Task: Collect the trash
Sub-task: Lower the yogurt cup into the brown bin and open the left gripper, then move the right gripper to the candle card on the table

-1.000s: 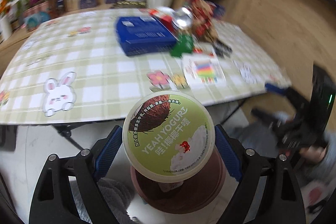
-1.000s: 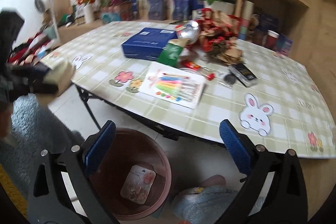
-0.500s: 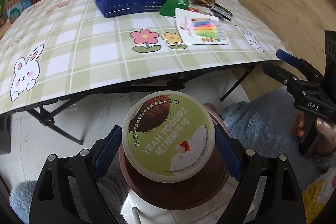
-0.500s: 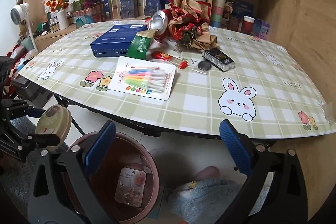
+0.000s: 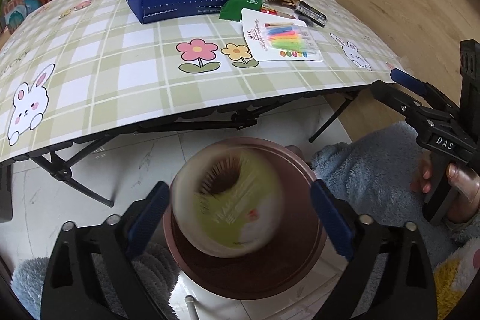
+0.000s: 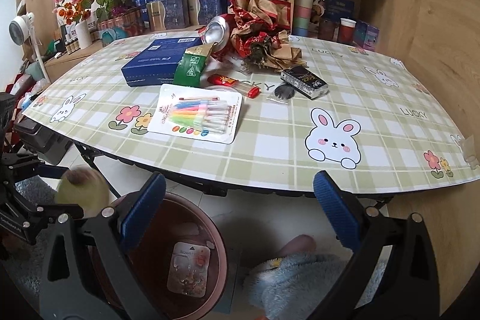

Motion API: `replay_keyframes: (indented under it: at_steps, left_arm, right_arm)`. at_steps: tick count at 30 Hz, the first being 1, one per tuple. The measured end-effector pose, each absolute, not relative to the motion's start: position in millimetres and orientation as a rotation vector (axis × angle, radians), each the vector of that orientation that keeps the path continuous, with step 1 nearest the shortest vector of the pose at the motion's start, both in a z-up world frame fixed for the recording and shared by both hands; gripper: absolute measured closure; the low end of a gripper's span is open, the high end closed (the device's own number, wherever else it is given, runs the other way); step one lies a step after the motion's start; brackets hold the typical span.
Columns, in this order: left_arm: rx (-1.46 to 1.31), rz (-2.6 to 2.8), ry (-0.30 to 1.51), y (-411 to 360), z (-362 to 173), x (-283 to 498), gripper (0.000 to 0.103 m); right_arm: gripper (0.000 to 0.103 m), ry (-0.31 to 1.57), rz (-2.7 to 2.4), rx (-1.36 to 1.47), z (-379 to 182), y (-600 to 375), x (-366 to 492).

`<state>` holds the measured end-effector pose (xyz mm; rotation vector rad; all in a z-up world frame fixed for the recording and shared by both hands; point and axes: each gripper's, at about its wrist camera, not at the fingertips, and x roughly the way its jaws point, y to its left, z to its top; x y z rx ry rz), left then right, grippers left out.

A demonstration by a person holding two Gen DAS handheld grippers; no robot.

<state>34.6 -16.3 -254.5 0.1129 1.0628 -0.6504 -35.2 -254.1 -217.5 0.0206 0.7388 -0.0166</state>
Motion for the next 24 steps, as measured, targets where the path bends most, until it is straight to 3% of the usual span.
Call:
replay_keyframes:
  at_steps: [15,24]
  left_arm:
    - [-0.081,-0.415,0.843,36,-224,34,0.007]
    - [-0.15,-0.394,0.819,51,-220,34,0.006]
  right_arm:
    - [0.006,0.735,-0.022,0.028,-216,-255,-36]
    - [0.006,0.723,-0.003,0.072,-212,-263,-37]
